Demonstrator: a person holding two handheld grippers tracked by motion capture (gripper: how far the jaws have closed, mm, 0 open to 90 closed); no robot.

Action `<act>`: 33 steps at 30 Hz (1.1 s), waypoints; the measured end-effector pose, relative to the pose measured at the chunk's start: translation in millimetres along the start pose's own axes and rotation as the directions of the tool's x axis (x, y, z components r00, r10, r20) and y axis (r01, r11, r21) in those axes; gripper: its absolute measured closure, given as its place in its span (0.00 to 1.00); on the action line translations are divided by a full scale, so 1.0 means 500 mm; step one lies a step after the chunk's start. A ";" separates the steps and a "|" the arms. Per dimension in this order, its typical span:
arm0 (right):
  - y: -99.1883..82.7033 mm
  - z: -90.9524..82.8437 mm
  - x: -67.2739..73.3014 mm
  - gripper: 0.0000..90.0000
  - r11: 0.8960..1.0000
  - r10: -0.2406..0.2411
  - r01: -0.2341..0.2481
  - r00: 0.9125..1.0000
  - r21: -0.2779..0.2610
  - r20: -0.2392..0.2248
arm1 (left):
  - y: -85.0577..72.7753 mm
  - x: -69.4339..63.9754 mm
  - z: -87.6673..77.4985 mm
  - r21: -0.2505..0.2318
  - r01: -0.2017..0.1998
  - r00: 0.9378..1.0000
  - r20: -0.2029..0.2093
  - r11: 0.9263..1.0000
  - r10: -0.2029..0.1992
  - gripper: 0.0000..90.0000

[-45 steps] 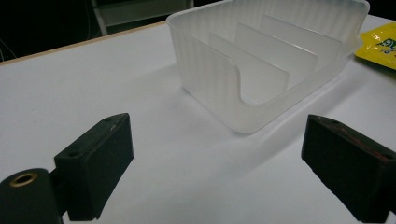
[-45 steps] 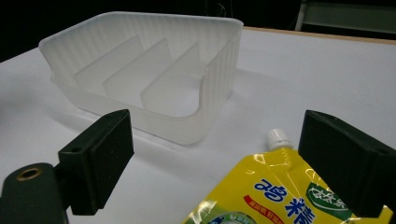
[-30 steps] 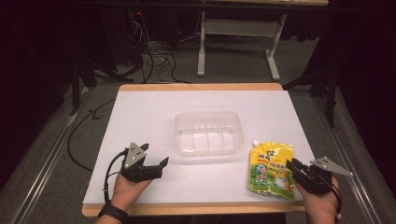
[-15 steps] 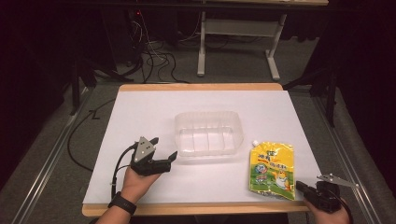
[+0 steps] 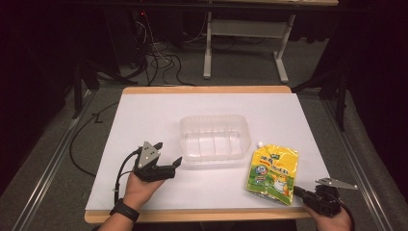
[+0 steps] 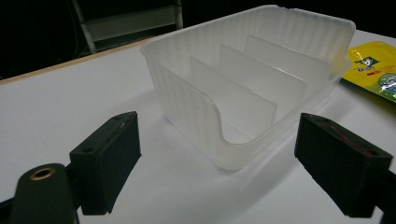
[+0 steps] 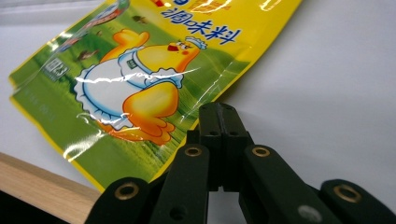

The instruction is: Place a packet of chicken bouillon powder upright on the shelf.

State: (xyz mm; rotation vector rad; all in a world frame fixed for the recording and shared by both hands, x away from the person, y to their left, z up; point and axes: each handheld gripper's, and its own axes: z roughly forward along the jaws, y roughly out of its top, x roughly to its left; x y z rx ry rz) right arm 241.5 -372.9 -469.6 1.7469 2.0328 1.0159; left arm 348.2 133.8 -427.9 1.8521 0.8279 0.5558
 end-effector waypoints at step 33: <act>0.170 0.078 -0.009 0.62 0.978 0.057 -0.050 0.998 -0.202 0.032 | -0.041 0.037 -0.033 0.043 0.052 0.998 -0.031 0.998 -0.051 0.21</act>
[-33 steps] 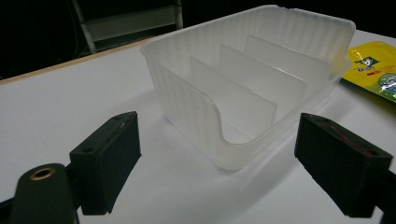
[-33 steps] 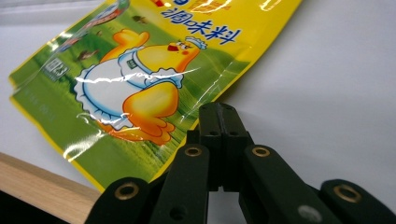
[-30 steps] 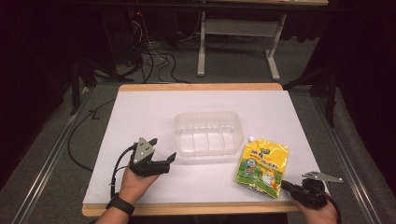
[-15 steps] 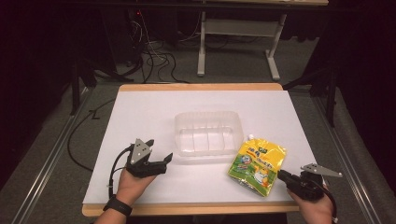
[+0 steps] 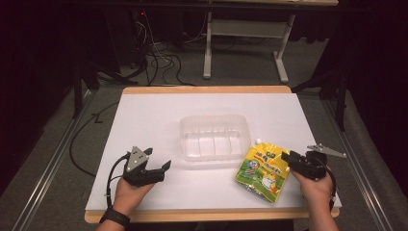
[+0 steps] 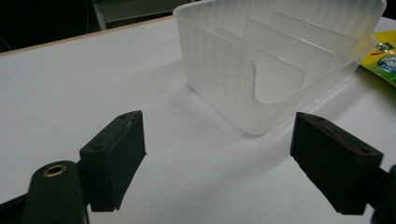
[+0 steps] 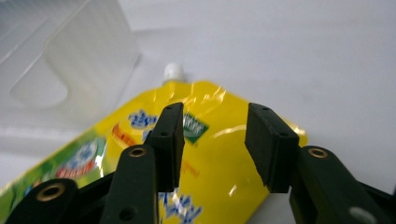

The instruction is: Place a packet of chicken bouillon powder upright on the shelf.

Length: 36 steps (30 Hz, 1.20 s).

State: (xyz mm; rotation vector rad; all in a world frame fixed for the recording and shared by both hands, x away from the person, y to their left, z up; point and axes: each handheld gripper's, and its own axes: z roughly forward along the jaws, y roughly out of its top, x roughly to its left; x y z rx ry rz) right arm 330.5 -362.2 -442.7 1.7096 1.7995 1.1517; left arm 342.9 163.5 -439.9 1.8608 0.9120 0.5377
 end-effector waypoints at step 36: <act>-0.026 0.053 -0.102 0.47 0.955 0.297 -0.293 0.948 0.054 -0.114 | -0.011 0.004 0.003 0.016 -0.008 1.000 0.025 1.000 0.007 0.22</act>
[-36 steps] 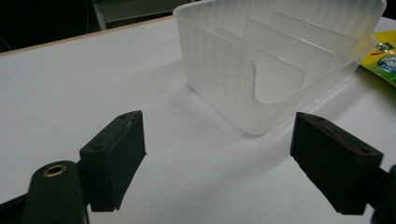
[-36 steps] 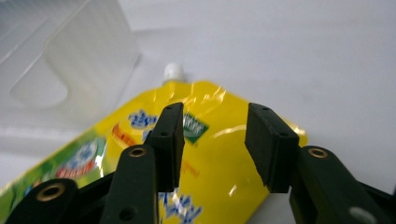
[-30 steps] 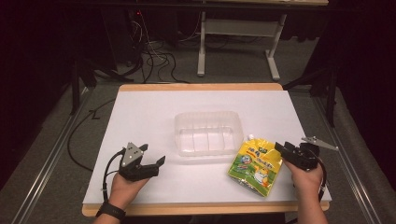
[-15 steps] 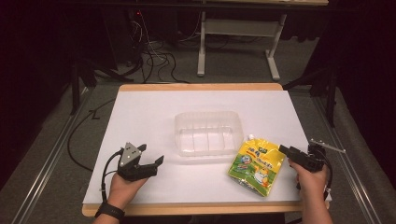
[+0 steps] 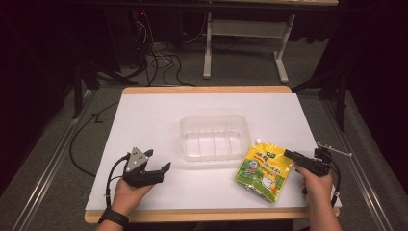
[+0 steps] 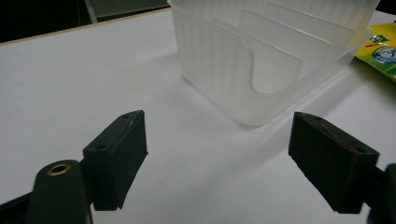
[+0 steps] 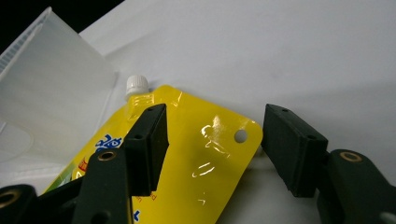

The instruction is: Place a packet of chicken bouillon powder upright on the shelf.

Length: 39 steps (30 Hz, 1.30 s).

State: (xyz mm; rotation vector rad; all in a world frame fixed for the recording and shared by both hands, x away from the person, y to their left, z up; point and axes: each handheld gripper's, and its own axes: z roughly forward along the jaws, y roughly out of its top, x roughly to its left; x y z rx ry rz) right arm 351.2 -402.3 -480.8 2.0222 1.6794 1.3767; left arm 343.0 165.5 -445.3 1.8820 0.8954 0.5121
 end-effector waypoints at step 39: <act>-0.018 0.013 0.029 1.00 0.991 -0.067 0.080 0.990 0.105 -0.125 | 0.001 -0.010 0.003 0.014 -0.039 0.999 0.012 0.999 0.039 0.23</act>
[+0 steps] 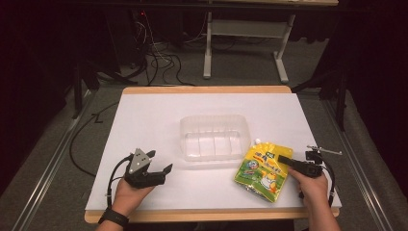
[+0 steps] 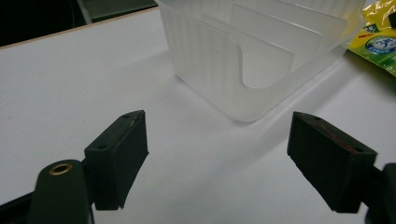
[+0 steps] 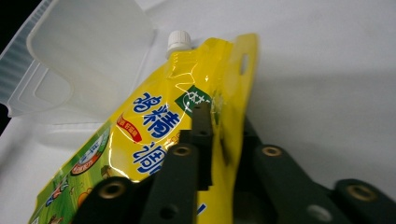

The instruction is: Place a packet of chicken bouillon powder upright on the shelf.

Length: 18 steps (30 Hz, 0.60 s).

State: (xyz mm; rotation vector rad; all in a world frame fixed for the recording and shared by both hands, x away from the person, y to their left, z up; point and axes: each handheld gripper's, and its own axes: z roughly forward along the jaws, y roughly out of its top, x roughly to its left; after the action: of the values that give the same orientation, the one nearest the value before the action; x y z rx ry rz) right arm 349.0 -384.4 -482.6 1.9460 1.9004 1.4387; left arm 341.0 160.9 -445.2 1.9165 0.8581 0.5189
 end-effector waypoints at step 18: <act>0.014 -0.094 0.040 1.00 0.978 -0.079 0.087 0.996 -0.192 0.047 | 0.005 0.000 -0.001 -0.016 -0.001 1.000 0.002 1.000 0.001 0.23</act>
State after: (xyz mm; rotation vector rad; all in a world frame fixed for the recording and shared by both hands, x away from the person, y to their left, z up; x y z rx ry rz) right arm 320.6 -395.1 -440.7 1.7731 1.7310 1.4889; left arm 341.7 160.5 -443.0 1.9031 0.8492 0.5223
